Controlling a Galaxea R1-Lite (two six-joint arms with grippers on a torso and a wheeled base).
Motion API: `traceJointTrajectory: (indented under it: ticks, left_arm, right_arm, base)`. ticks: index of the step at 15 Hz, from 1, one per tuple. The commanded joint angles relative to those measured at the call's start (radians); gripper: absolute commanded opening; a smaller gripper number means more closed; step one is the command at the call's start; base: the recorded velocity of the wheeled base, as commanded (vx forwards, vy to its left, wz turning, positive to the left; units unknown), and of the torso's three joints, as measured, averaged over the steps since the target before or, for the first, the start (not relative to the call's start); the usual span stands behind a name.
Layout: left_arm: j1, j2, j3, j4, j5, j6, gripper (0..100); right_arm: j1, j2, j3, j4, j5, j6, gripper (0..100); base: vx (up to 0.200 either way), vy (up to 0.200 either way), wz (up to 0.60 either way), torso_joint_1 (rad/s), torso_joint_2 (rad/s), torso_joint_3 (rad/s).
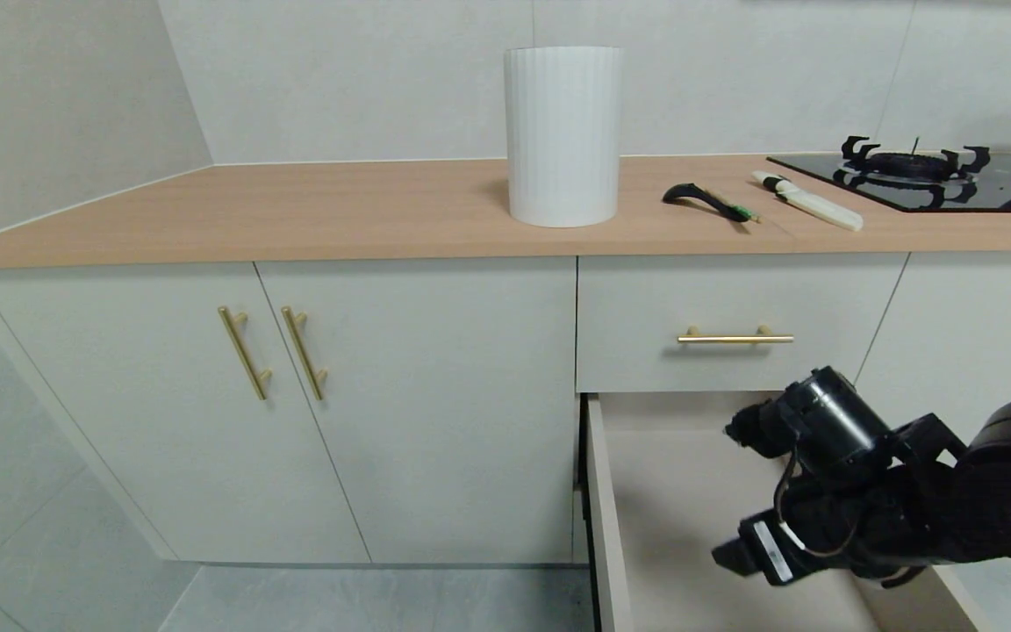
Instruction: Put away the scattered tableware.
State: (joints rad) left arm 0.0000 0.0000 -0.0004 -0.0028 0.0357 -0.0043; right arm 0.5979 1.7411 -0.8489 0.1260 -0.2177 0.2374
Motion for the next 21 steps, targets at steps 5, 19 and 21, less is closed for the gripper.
traceJointTrajectory:
  ticks: [5,19,21]
  left_arm:
    - [0.0,0.0,0.0,0.0,0.0,0.0,100]
    - [0.0,0.0,0.0,0.0,0.001,0.0,100]
    - [0.0,0.0,0.0,0.0,0.001,0.0,100]
  right_arm:
    - [-0.086,0.003,-0.071,-0.186,-0.006,0.114,100]
    - [-0.087,0.014,-0.062,-0.218,-0.014,0.108,100]
    - [-0.087,0.014,-0.062,-0.218,-0.014,0.108,100]
  base:
    - [0.0,0.0,0.0,0.0,0.0,0.0]
    - [0.0,0.0,0.0,0.012,-0.06,-0.06]
    - [0.0,0.0,0.0,0.195,-0.49,-0.295]
